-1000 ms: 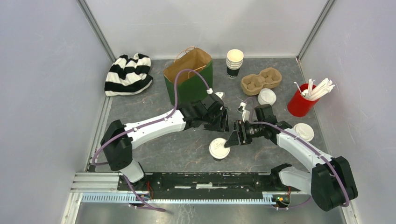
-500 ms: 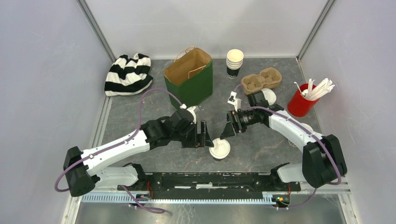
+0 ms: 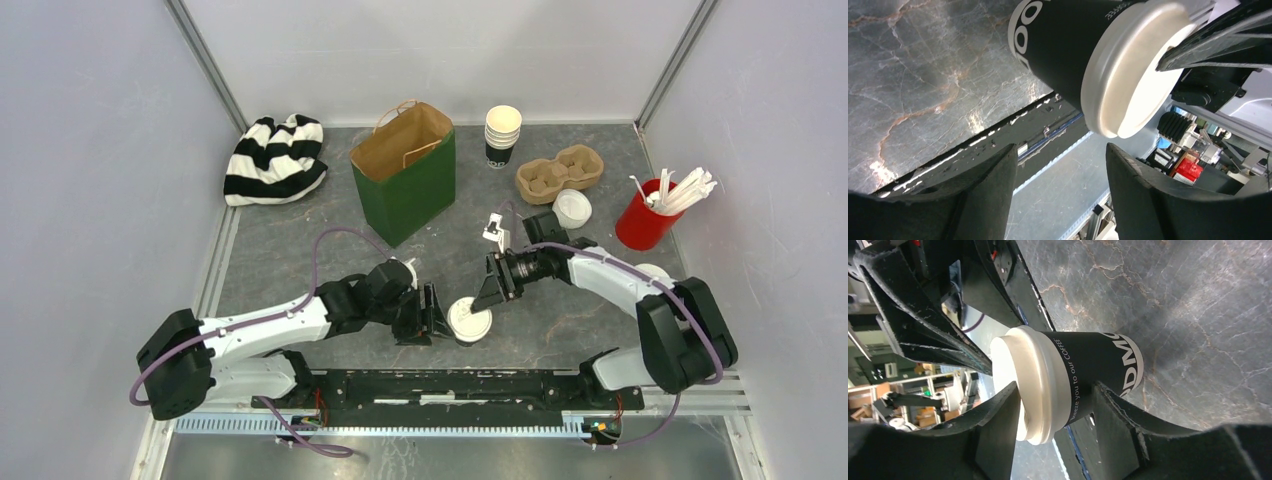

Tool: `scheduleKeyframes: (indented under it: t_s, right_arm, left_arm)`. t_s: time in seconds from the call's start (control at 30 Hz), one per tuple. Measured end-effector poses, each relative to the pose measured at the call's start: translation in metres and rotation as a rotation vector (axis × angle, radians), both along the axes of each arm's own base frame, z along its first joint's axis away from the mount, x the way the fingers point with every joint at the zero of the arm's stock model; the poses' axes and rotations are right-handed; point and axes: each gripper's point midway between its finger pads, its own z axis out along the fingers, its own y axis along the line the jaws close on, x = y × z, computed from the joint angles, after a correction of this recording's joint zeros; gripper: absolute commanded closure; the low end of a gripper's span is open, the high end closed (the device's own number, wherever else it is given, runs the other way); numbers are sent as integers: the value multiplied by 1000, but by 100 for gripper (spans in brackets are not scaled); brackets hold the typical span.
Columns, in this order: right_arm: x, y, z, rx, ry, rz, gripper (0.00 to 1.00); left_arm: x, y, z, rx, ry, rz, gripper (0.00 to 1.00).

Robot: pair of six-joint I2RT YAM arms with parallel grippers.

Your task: Pack the takeout coffee

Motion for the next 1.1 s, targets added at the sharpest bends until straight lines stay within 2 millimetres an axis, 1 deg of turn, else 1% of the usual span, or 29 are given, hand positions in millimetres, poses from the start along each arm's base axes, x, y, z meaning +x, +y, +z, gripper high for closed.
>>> scheduleKeyframes:
  t_s: [0.03, 0.13, 0.27, 0.37, 0.47, 0.53, 0.63, 0.73, 0.8, 0.87, 0.93, 1.0, 1.1]
  right_arm:
    - [-2, 1, -1, 11, 14, -11, 47]
    - [-3, 2, 0, 33, 17, -60, 47]
    - [4, 1, 1, 32, -15, -165, 47]
    - [12, -4, 4, 32, -54, -297, 47]
    - [19, -11, 8, 39, -93, -436, 48]
    - [22, -13, 10, 52, -110, -514, 48]
    - [26, -13, 9, 69, -111, -591, 48]
    - [25, -10, 9, 95, -103, -650, 48]
    - [25, -7, 9, 99, -98, -673, 48]
    - [27, -5, 10, 101, -99, -692, 48]
    - [28, -4, 11, 101, -100, -707, 48]
    - [30, -5, 11, 101, -99, -720, 47]
    - [31, -5, 13, 110, -99, -737, 47]
  left_arm:
    - [2, -1, -1, -5, -6, 6, 31]
    - [8, -4, 1, -19, -35, 26, 36]
    - [16, -8, 2, -21, -55, 44, 38]
    - [29, -7, 4, 3, -81, 74, 38]
    - [50, 1, 4, 50, -133, 125, 34]
    - [63, 7, 6, 81, -179, 151, 29]
    - [75, 11, 12, 100, -223, 164, 19]
    - [77, 9, 18, 88, -235, 162, 9]
    - [74, 7, 24, 62, -230, 154, 7]
    - [71, 3, 34, 0, -226, 158, 9]
    - [66, 1, 44, -67, -216, 173, 14]
    - [64, 2, 48, -99, -205, 191, 17]
    - [61, 2, 43, -115, -179, 208, 22]
